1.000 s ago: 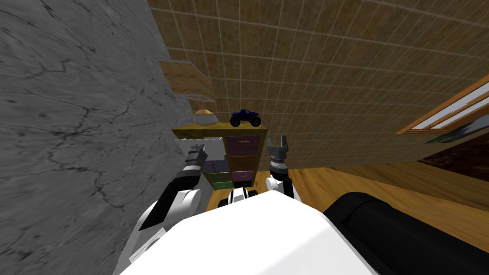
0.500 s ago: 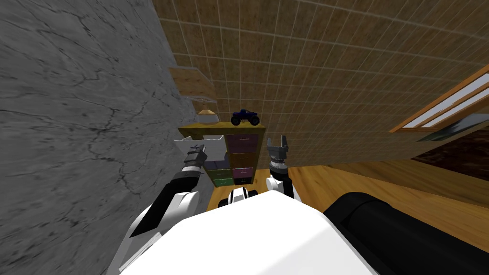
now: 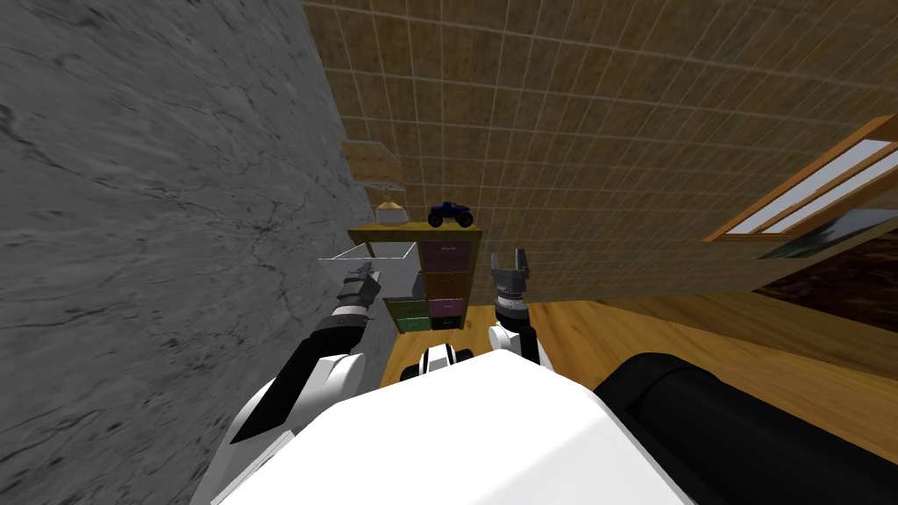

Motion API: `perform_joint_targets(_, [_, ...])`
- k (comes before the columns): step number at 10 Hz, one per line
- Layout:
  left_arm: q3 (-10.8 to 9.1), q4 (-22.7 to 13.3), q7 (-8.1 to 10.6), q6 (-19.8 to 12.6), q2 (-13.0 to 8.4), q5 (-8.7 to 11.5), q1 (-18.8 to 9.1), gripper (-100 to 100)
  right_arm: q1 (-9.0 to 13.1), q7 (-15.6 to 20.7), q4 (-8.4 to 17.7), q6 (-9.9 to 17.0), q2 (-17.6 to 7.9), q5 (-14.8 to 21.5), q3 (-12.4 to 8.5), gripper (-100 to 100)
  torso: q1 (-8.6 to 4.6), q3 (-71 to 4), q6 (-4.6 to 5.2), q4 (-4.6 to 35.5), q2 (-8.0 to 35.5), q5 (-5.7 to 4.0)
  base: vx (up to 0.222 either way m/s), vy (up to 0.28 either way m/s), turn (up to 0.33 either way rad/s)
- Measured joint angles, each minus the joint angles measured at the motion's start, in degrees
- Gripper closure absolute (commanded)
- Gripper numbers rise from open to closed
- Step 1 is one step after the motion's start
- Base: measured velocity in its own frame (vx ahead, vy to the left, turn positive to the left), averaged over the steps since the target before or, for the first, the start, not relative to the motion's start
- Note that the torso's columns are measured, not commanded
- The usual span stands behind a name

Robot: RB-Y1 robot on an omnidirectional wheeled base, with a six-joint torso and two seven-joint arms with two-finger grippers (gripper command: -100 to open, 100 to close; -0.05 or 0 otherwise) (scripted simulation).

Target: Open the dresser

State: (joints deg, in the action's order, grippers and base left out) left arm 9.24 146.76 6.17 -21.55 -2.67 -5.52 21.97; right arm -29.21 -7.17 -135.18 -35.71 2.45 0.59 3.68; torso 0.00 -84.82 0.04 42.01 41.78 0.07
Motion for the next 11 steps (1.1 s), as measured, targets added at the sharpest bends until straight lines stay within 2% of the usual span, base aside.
perform_joint_targets(3, [-0.05, 0.6, 0.17, -3.5, 0.1, -0.6, -3.2, -100, 0.0, 0.0, 0.0, 0.0, 0.0, 0.0, 0.0, 0, -0.02, 0.0, -0.03, 0.1, 0.1, -0.07, 0.022, 0.001, 0.017])
perform_joint_targets(9, [0.63, 2.1, 0.27, -12.5, 1.2, -2.7, -11.0, -100, 0.0, 0.0, 0.0, 0.0, 0.0, 0.0, 0.0, 0, -0.02, 0.2, -0.03, 0.3, 0.5, -0.08, -0.011, 0.012, 0.02])
perform_joint_targets(11, [0.76, 2.4, 0.32, -14.9, 1.3, -3.1, -12.6, -100, 0.0, 0.0, 0.0, 0.0, 0.0, 0.0, 0.0, 0, -0.02, 0.2, -0.05, 0.3, 0.5, -0.11, -0.012, 0.007, 0.024])
